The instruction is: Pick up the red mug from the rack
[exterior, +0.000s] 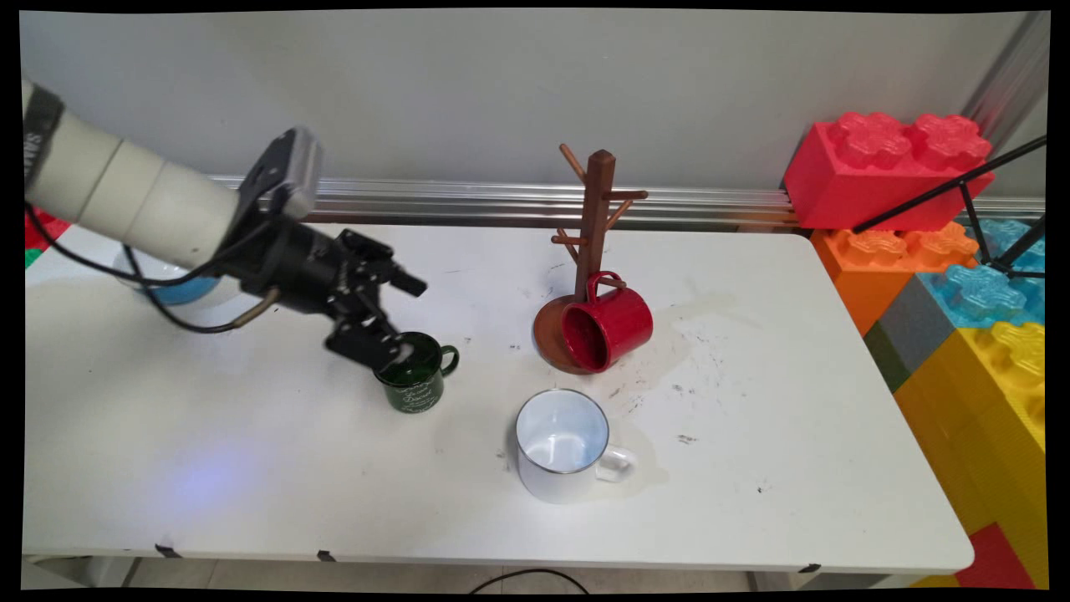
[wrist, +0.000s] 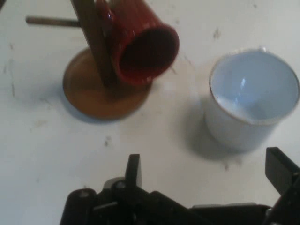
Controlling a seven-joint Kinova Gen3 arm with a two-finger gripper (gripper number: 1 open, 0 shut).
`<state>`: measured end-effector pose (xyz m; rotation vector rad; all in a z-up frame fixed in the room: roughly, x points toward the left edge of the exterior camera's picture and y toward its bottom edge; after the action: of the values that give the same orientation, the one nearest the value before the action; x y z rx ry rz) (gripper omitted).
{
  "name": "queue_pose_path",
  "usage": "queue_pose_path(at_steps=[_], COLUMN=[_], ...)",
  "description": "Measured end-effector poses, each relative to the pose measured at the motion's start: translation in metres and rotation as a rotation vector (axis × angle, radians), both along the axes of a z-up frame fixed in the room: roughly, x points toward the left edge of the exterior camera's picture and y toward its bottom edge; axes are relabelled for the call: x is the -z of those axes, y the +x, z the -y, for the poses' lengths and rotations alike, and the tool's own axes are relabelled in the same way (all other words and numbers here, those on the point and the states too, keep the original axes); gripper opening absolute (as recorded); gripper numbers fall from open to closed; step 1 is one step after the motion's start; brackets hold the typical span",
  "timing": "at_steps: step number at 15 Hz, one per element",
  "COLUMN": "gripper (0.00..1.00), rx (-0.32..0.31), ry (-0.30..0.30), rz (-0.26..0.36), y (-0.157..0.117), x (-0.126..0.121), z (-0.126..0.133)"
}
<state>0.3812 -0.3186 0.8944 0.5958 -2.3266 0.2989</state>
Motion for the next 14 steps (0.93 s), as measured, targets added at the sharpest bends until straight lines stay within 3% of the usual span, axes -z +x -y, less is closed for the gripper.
queue_pose_path(at_steps=[5, 10, 14], gripper=[1.00, 1.00, 1.00], rx=[-0.113, -0.309, -0.419], ry=[0.018, 0.105, 0.166], rz=[-0.025, -0.085, -0.132], y=[-0.054, -0.104, -0.133], x=[-0.009, 0.001, 0.011], z=[0.005, 0.011, 0.017])
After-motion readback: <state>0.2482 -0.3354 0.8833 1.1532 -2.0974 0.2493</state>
